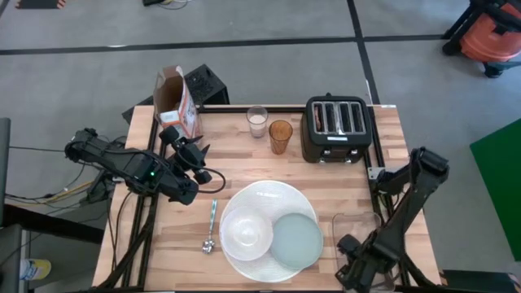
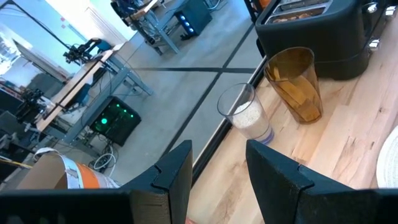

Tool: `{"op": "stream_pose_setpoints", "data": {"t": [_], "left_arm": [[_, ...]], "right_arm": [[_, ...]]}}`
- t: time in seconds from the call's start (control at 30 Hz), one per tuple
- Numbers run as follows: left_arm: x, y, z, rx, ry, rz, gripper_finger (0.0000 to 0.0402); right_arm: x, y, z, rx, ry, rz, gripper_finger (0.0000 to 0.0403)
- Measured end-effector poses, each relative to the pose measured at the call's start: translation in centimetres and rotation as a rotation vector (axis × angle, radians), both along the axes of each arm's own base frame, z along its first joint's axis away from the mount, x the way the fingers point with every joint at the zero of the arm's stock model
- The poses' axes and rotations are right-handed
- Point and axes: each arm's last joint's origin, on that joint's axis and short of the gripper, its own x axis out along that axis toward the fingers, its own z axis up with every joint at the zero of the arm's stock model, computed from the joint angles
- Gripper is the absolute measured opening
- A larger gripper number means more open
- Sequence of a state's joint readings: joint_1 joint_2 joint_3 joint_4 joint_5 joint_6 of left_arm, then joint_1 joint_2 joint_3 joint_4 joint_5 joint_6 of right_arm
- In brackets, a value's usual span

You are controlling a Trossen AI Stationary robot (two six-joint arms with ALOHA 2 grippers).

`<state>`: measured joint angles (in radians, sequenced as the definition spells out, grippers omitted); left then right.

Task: Arrange a breakfast setting
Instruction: Put the apple on the blue plate

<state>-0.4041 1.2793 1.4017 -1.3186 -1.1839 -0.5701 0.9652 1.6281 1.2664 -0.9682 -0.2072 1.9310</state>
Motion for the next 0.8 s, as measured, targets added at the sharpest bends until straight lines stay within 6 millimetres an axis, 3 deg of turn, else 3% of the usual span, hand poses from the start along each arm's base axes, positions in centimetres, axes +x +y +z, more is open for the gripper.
{"op": "stream_pose_setpoints", "data": {"t": [0.27, 0.43, 0.57, 0.8], "left_arm": [[0.0, 0.0, 0.0, -0.001, -0.002, 0.001, 0.0139], [0.0, 0.0, 0.0, -0.006, -0.009, 0.004, 0.0139], [0.0, 0.0, 0.0, -0.008, -0.014, 0.006, 0.0139], [0.0, 0.0, 0.0, -0.015, -0.014, 0.005, 0.0139]], "right_arm": [[-0.7, -5.1, 6.8, -0.015, -0.129, -0.014, 0.0313], [1.2, -9.7, 9.1, -0.097, -0.341, 0.054, 0.0313], [4.0, -12.8, 8.6, -0.18, -0.385, 0.164, 0.0313], [8.9, -15.8, 4.8, -0.165, -0.253, 0.381, 0.0318]]}}
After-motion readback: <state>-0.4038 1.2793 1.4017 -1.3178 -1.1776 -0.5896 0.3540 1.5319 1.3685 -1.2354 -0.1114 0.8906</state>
